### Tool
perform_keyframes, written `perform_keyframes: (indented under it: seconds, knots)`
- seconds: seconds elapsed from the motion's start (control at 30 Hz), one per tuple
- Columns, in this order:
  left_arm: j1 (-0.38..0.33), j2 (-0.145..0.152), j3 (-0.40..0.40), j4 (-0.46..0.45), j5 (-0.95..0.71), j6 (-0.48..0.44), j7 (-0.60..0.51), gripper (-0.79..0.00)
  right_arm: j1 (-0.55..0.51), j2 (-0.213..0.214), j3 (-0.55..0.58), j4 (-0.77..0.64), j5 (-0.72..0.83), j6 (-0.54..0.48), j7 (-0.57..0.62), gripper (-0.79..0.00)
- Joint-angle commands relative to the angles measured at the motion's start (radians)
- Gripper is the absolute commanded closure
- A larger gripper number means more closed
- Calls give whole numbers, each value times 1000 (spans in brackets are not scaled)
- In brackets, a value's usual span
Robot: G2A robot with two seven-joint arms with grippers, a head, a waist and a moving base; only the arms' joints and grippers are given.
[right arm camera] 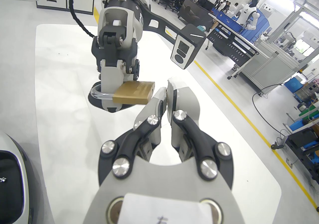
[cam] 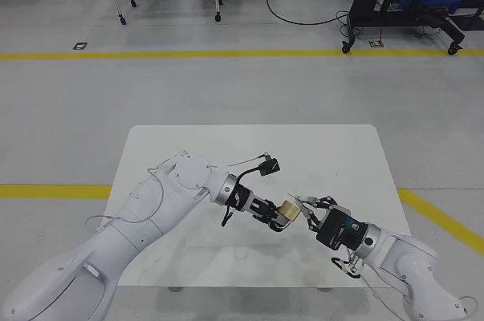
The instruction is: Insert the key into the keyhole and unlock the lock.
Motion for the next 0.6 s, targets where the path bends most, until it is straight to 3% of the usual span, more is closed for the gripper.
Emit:
perform_keyframes:
  seconds: [0.0, 0.17, 0.33, 0.57]
  knots:
    - [-16, -1, 9, 2, 67, 41, 2, 0, 0, 0, 9, 13, 10, 5, 3, 0]
    - [-106, -3, 67, -32, 300, 177, -110, 0, -6, 1, 52, 42, 41, 17, 7, 0]
    - [-206, 0, 108, -127, 526, 295, -228, 0, -20, 3, 92, 51, 61, 15, 0, 0]
    - [-251, 12, 153, -272, 732, 414, -232, 0, -32, 1, 93, 56, 78, 19, -15, 0]
